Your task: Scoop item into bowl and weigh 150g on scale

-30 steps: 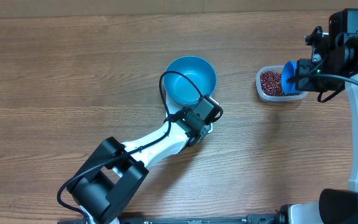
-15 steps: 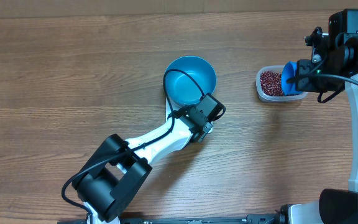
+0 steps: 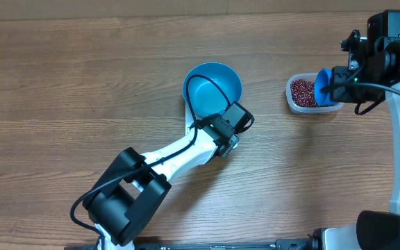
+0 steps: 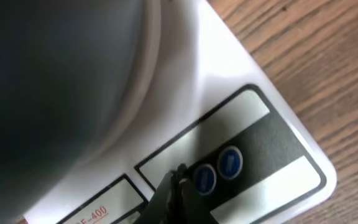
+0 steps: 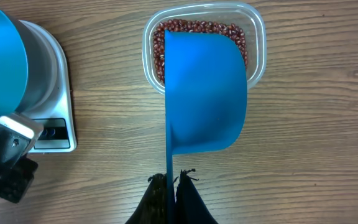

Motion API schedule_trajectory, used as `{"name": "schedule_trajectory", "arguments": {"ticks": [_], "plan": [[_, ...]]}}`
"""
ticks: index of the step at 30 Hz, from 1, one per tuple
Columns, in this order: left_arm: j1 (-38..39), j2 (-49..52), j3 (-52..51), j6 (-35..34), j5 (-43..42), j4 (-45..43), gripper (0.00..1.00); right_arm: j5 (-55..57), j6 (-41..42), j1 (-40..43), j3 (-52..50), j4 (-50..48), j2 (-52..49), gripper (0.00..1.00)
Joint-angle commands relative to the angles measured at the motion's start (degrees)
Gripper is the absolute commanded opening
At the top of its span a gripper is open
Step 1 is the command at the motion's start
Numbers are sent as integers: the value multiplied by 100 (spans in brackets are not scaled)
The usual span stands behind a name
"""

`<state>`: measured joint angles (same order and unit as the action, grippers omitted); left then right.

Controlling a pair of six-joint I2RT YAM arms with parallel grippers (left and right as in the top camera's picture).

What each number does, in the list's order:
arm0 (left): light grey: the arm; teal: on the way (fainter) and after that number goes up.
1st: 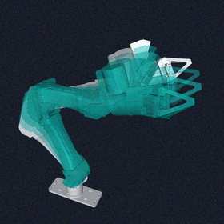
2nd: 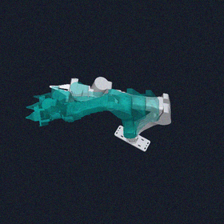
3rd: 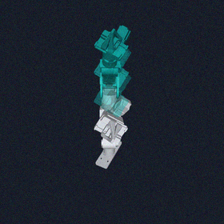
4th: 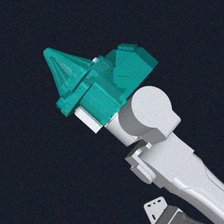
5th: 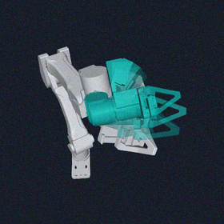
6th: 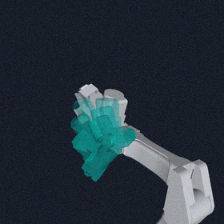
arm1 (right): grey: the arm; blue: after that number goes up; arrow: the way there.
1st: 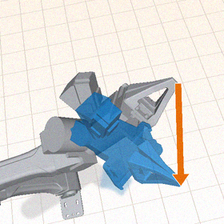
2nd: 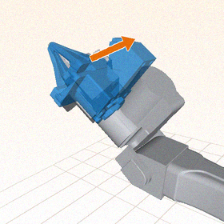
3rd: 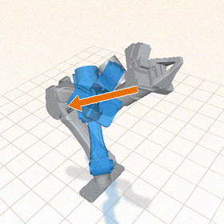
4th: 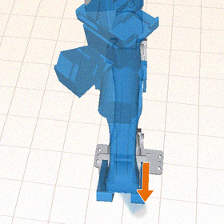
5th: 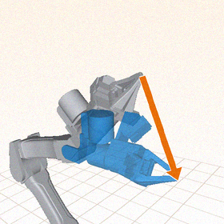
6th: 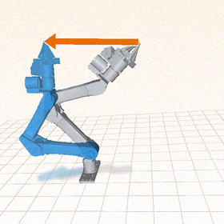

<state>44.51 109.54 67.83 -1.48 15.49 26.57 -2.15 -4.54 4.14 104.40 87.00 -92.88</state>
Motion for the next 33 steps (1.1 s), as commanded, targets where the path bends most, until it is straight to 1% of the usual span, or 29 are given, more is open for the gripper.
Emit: {"name": "schedule_trajectory", "arguments": {"ticks": [1,6,12,14,15,19,21,22,23,26,28,31,33], "plan": [[-20,-612,-74,-33,-157,129,4,-26,-28,11,-22,-33,136,4],[-17,-1541,-42,-240,-203,365,4,-26,-26,11,-22,-28,136,4],[-24,-2804,-42,-289,-201,955,4,-26,-26,11,-22,-33,136,4],[-31,-3108,-42,-282,-177,975,4,-28,-24,11,-22,-50,136,4],[-48,-3423,-42,-284,0,896,4,-28,-24,11,-22,-94,136,4],[-328,-3842,-33,-284,455,474,4,-28,-24,11,-22,-170,136,4],[-590,-3908,13,-273,391,275,5,-28,-24,11,-22,-192,136,4],[-758,-3906,72,-192,208,223,5,-28,-24,11,-22,-216,136,4],[-1062,-3860,157,-17,-302,212,6,-28,-2,11,-22,-251,136,4],[-1425,-3670,188,7,-1097,330,4,-50,-2,11,-22,-271,136,4],[-1484,-3403,190,26,-1397,614,4,-50,-2,11,-22,-280,136,4],[-1329,-2914,190,31,-1425,1086,4,-50,-2,11,-22,-352,136,4],[-1174,-2393,190,131,-1517,1427,4,-50,0,11,-22,-413,136,4]]}}
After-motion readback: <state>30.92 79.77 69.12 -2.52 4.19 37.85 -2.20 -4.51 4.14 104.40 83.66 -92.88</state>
